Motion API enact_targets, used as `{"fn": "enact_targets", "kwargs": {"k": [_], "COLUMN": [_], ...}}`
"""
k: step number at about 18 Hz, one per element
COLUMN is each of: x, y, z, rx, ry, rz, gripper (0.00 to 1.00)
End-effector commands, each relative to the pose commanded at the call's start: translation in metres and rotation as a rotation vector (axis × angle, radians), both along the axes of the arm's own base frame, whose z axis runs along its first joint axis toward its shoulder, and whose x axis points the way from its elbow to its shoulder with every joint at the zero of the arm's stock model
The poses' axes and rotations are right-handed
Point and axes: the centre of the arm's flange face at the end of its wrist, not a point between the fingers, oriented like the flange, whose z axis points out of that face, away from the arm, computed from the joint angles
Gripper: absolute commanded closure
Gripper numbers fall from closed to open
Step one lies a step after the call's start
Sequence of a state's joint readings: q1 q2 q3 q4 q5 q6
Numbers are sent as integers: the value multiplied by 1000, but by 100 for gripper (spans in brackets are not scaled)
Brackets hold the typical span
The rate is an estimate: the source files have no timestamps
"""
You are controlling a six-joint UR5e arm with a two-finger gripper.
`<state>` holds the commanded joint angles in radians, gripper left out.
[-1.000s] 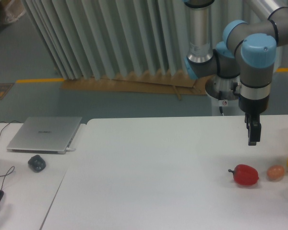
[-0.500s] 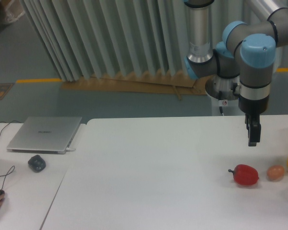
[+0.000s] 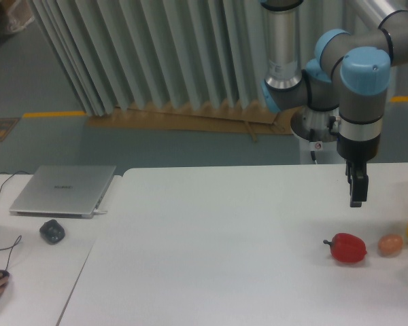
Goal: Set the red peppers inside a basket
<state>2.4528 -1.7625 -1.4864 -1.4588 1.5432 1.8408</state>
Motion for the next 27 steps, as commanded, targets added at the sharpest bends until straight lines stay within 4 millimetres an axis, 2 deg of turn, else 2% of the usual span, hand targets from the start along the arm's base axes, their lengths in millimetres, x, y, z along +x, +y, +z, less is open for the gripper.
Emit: {"fn": "enact_targets", "kwargs": {"k": [6,10,15,19,21,24,27], "x": [-2,1,1,1,-1,-5,-5], "y": [5,10,9,13,15,18,17], "z": [-14,-17,-7,-1,-15,0,1], "rx": [79,99,107,111,138,197,194], "ry": [107,42,53,-7,-44,47,44], "rz": [-64,-68,-70,-64,-79,-143,-143], "gripper": [0,0,0,0,0,0,0]}}
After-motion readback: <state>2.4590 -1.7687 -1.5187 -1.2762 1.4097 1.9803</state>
